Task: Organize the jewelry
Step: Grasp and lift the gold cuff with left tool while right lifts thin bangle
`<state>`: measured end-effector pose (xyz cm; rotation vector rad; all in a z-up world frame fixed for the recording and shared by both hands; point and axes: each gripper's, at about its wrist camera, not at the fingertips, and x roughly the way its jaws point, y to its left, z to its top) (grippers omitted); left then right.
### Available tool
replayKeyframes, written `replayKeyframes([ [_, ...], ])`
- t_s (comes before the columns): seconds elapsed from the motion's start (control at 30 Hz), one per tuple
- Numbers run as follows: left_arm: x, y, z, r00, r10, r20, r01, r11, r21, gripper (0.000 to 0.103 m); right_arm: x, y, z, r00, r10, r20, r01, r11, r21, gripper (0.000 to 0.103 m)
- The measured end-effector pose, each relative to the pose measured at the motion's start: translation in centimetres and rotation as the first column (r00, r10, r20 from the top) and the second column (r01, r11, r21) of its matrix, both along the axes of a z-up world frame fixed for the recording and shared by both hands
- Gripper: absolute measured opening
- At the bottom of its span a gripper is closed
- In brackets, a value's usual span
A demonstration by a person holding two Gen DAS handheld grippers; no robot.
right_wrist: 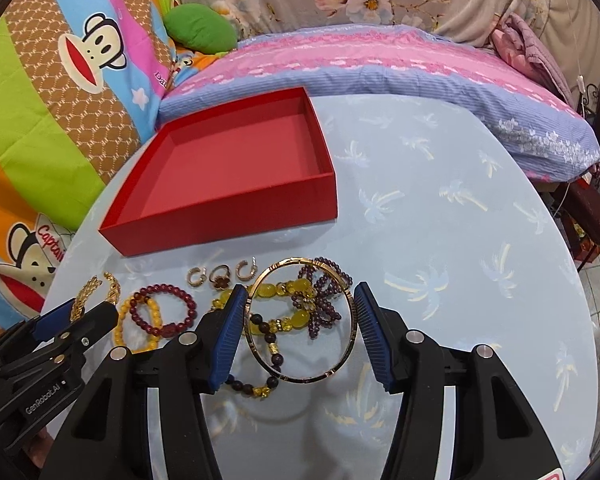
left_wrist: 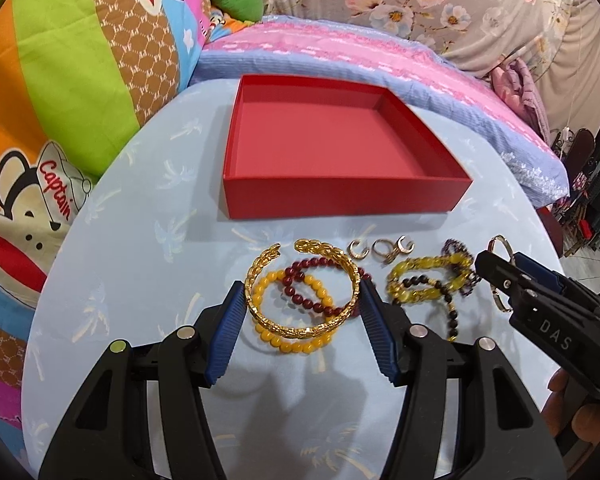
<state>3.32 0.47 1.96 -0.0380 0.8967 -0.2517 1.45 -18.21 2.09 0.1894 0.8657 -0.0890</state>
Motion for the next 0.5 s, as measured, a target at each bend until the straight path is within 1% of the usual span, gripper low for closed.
replayKeyframes([
  [0.13, 0.9, -0.2, 1.4, 0.999, -0.008, 0.032, 0.008, 1.0, 0.002, 0.055, 0.8, 0.3, 1.3, 0.999, 0.027, 0.024, -0.027, 1.0, -0.007, 0.053],
  [0.27, 2.9, -0.6, 3.3, 0.997, -0.016, 0.08, 0.015, 1.0, 0.006, 0.055, 3.5, 0.6, 3.1, 0.997, 0.064, 0.052, -0.063, 0.998, -0.018, 0.053],
  [0.37, 5.7, -1.0, 4.6, 0.994, -0.031, 0.108, 0.03, 1.0, 0.006, 0.055, 6.4, 0.5, 4.2, 0.994, 0.085, 0.064, -0.083, 0.996, -0.022, 0.053],
  [0.47, 9.0, -1.1, 5.3, 0.993, -0.035, 0.11, 0.036, 0.999, -0.008, 0.055, 10.1, 0.2, 5.1, 0.993, 0.093, 0.069, -0.091, 0.995, -0.027, 0.053],
  [0.5, 10.0, -1.3, 5.4, 0.993, -0.036, 0.114, 0.036, 0.999, -0.002, 0.055, 11.0, 0.2, 5.2, 0.993, 0.095, 0.067, -0.093, 0.995, -0.03, 0.053],
])
